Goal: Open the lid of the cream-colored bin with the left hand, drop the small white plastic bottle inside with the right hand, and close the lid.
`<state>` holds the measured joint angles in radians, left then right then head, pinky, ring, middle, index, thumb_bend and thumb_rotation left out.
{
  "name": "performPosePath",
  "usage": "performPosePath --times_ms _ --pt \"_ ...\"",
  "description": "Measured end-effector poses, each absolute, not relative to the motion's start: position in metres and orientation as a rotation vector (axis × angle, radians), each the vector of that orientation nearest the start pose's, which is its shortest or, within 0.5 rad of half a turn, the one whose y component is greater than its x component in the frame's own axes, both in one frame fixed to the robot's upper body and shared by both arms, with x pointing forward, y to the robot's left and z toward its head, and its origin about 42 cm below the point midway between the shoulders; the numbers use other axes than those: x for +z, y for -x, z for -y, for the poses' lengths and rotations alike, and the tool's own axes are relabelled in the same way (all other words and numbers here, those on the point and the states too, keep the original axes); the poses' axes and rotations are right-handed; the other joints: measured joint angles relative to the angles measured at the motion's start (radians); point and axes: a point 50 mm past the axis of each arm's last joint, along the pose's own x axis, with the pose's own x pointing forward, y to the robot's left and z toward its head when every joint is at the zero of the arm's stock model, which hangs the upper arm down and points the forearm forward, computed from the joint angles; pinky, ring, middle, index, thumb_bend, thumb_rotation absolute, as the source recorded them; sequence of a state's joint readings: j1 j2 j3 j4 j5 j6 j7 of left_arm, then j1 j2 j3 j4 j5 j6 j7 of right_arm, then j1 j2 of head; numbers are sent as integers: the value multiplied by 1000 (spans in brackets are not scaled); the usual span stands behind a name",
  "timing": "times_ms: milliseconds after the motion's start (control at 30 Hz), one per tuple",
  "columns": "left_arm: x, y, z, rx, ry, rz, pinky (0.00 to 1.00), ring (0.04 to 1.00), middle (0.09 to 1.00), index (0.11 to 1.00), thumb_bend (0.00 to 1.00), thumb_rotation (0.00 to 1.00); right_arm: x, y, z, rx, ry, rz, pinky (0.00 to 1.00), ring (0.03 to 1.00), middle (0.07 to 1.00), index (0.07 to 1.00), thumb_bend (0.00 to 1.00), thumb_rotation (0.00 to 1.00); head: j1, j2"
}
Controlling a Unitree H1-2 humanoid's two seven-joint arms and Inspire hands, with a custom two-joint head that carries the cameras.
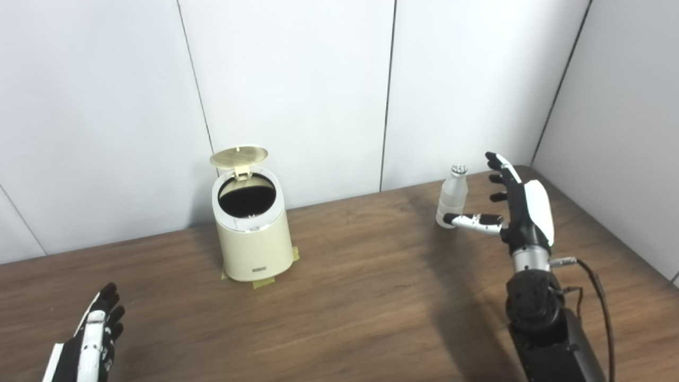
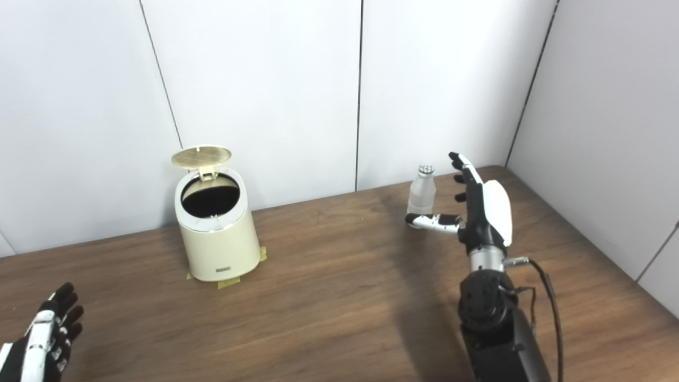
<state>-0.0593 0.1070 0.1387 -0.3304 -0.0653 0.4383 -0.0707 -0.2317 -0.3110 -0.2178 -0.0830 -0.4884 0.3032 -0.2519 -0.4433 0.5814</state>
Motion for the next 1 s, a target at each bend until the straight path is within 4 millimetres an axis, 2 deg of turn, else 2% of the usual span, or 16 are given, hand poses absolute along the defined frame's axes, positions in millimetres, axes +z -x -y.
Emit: performPosePath --times_ms 100,167,433,567,633,700,800,900,1000 --pt "177 -290 -267 34 -35 -46 1000 967 973 988 263 974 210 -340 376 -620 728 82 779 876 883 869 864 133 3 -2" --pt "178 -290 -267 32 -35 -46 1000 971 976 990 257 972 205 -346 382 -628 737 54 734 849 871 863 871 146 5 -2" --pt "185 -288 -267 20 -52 -36 992 963 970 982 263 956 197 -365 394 -629 760 15 680 815 853 858 901 150 6 0" --pt "185 -287 -267 21 -53 -38 997 969 973 995 233 942 195 -378 401 -627 756 -9 596 730 813 854 908 135 20 8" --pt "186 -286 -267 21 -50 -33 997 968 973 999 235 918 196 -385 403 -617 756 -22 602 740 815 852 908 121 20 8" --pt "188 -286 -267 27 -49 -26 985 962 971 1000 242 896 197 -390 406 -600 749 -33 660 790 837 858 901 119 21 11" --pt "189 -285 -268 42 -48 -21 993 965 974 1000 243 890 202 -396 406 -579 736 -30 688 810 840 849 922 125 20 12" --pt "189 -285 -268 46 -44 -21 997 973 979 1000 242 888 205 -401 401 -557 742 -24 631 759 821 839 937 109 20 12" --pt "189 -285 -269 47 -43 -20 992 977 984 1000 244 851 203 -404 394 -507 784 -29 575 713 805 836 944 155 20 17"
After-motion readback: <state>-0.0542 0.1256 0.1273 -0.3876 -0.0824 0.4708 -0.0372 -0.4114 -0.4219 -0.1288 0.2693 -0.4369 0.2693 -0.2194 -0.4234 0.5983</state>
